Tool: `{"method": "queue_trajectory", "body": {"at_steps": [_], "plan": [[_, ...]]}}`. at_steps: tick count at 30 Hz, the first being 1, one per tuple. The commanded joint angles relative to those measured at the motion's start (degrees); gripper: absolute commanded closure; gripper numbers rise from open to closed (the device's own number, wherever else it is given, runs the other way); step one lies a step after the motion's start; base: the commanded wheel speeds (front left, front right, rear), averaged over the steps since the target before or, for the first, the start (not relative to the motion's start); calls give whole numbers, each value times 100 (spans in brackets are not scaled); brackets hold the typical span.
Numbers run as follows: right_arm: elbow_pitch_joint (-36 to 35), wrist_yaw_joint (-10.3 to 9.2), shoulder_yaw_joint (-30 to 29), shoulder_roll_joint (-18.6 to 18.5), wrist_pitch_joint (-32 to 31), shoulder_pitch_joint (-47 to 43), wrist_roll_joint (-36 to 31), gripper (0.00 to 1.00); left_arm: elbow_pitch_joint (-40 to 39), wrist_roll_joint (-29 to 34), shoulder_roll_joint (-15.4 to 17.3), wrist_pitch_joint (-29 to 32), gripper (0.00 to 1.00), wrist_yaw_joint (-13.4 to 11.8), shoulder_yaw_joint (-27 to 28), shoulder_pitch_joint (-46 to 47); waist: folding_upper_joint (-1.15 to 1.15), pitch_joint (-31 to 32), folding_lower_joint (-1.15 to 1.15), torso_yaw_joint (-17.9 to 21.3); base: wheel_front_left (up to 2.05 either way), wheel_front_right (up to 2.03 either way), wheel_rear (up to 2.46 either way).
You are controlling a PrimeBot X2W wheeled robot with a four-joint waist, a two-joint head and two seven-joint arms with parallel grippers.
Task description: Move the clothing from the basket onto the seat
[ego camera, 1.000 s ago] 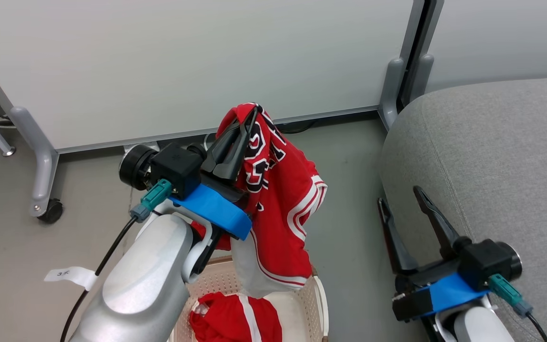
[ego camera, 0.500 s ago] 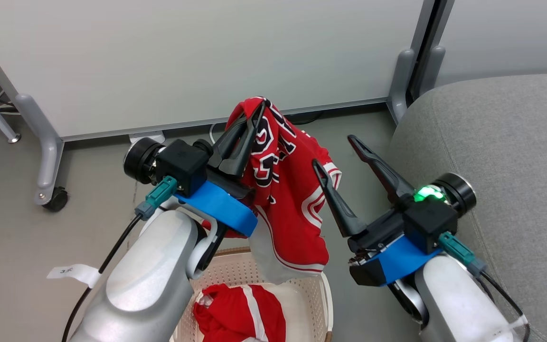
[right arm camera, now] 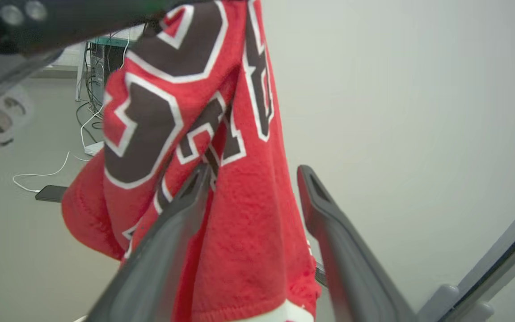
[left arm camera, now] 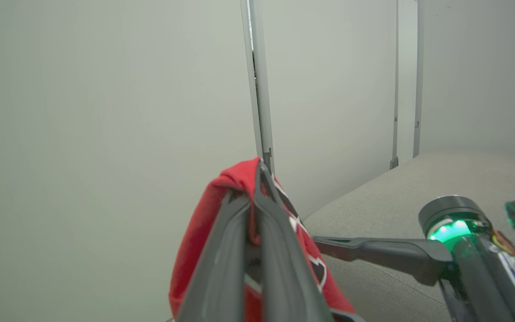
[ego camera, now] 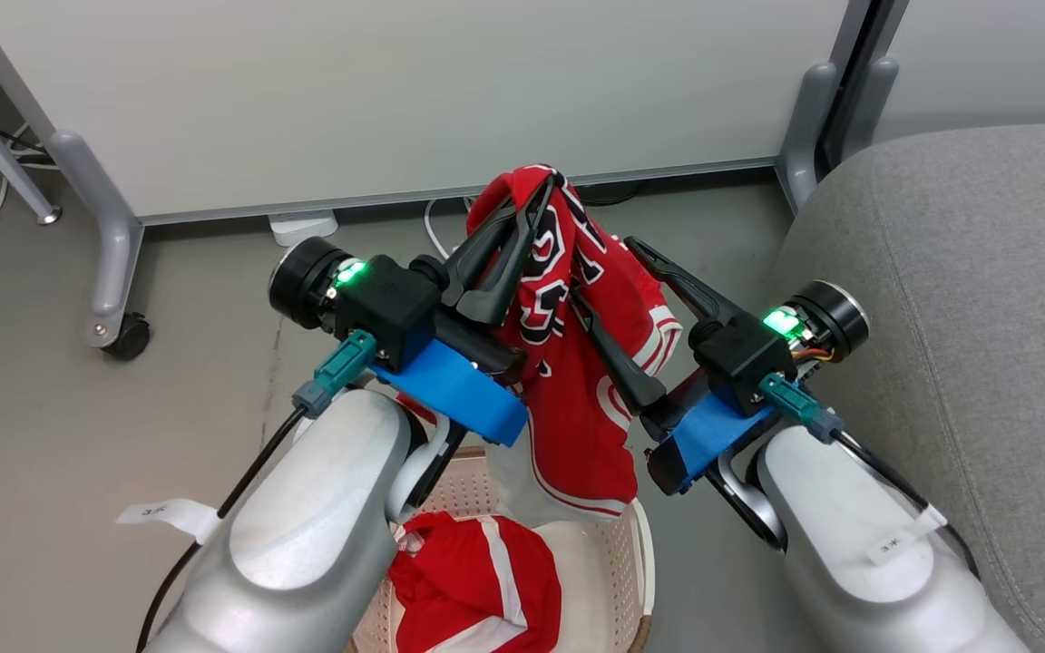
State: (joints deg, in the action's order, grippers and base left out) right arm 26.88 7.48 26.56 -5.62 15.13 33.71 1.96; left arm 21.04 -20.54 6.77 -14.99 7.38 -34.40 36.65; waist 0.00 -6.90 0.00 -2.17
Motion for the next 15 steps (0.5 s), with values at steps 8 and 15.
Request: {"method": "queue_trajectory", "body": {"at_steps": [8, 15], "plan": [[815, 3, 72, 169, 4, 526, 67, 0, -151, 40, -82, -29, 100, 7, -145, 137, 0, -115, 0, -102, 0, 0, 0], [962, 3, 54, 250, 3, 612, 174, 100, -173, 0, -99, -29, 100, 9, -213, 137, 0, -140, 0, -125, 0, 0, 0]]}}
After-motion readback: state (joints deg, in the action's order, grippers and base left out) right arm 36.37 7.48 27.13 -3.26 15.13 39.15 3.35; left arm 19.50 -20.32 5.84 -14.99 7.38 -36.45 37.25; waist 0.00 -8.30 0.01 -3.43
